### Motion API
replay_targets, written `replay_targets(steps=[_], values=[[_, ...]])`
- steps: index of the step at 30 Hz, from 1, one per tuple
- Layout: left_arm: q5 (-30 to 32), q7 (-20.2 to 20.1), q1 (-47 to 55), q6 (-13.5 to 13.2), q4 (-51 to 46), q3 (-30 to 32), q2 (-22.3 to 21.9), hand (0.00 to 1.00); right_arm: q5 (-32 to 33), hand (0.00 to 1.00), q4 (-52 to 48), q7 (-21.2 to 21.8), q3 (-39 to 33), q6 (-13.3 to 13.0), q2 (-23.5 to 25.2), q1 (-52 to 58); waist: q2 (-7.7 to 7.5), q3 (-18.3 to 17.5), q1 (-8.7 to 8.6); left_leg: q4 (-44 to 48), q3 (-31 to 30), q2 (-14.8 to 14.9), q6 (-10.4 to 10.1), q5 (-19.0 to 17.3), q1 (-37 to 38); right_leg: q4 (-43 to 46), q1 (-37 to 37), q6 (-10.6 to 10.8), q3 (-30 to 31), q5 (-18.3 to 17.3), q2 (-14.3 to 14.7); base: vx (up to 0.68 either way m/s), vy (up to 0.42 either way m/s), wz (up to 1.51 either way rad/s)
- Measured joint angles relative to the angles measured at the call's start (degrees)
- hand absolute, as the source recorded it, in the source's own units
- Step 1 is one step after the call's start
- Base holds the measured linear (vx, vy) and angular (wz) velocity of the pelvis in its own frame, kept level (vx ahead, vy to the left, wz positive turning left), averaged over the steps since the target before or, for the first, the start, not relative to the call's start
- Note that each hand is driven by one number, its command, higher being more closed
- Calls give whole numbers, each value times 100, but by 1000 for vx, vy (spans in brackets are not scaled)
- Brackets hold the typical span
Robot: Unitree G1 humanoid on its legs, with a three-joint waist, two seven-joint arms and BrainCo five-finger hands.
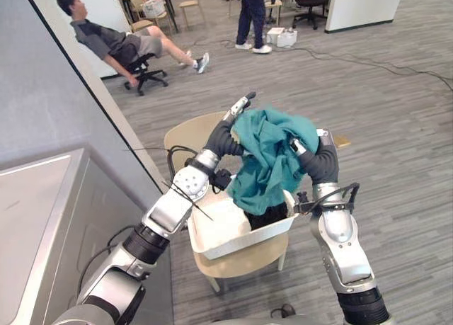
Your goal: Pick up the laundry basket with both hands and put the clothes into the washing machine.
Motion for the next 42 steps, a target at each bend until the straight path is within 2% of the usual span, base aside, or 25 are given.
replay_targets(steps=[6,11,17,19,20,21,23,24,28,34,42], values=[[367,-146,60,-44,-99,-105,106,0,14,100,-2,13,-62,0,-131,-2,-7,6,1,0,-30,2,-2,-1,3,-31,35,0,-23,-1,0,-2,-3,3],[551,-431,-118,-118,-77,-799,456,0,41,100,-4,25,-69,0,-352,-215,-8,6,0,-1,-16,1,-2,-2,4,-30,27,0,-10,1,1,0,0,0],[584,-531,-238,-231,152,-1014,542,0,184,100,-16,26,119,0,-431,-532,-3,13,8,1,22,10,-4,-3,17,-22,18,-3,35,4,14,-5,-2,-2],[583,-621,-242,-278,131,-1219,739,0,209,100,-16,106,285,1,-454,-533,11,30,9,2,67,13,-18,-16,35,-23,11,-28,87,21,20,-5,-2,-9],[581,-624,-262,-275,112,-1278,736,0,233,100,-16,125,341,1,-456,-534,15,34,17,2,87,13,-37,-38,43,-23,6,-28,116,22,22,-7,3,-12],[435,-588,-579,-155,148,-1593,709,0,244,100,-23,117,529,0,-425,-548,16,43,0,-1,102,3,-35,-53,44,-19,-1,-28,134,22,14,-16,6,-9],[397,-405,-746,-119,438,-1600,407,0,291,100,-24,111,526,2,-385,-728,18,81,-27,1,122,-4,-31,-51,32,2,-33,-27,152,23,8,-17,2,-7],[403,-272,-762,-109,534,-1583,147,100,289,100,-25,99,527,2,-383,-805,18,83,-27,2,131,-3,-8,-34,8,8,-64,-29,155,28,10,-5,-7,-4],[574,-25,-829,-103,823,-1594,-264,100,286,100,-25,19,526,9,-385,-890,18,91,-25,3,134,9,-7,-33,10,2,-63,-36,156,33,23,0,0,0],[543,149,-939,-86,891,-1536,-324,100,293,100,-26,-19,577,14,-349,-910,8,100,-22,4,138,8,-8,-34,13,2,-61,-36,161,34,23,0,0,0],[-37,265,-888,-47,906,-1231,-661,100,289,100,-173,-28,661,8,-302,-919,-48,137,-7,4,149,9,-7,-33,31,10,-54,-35,165,36,23,0,0,0]])
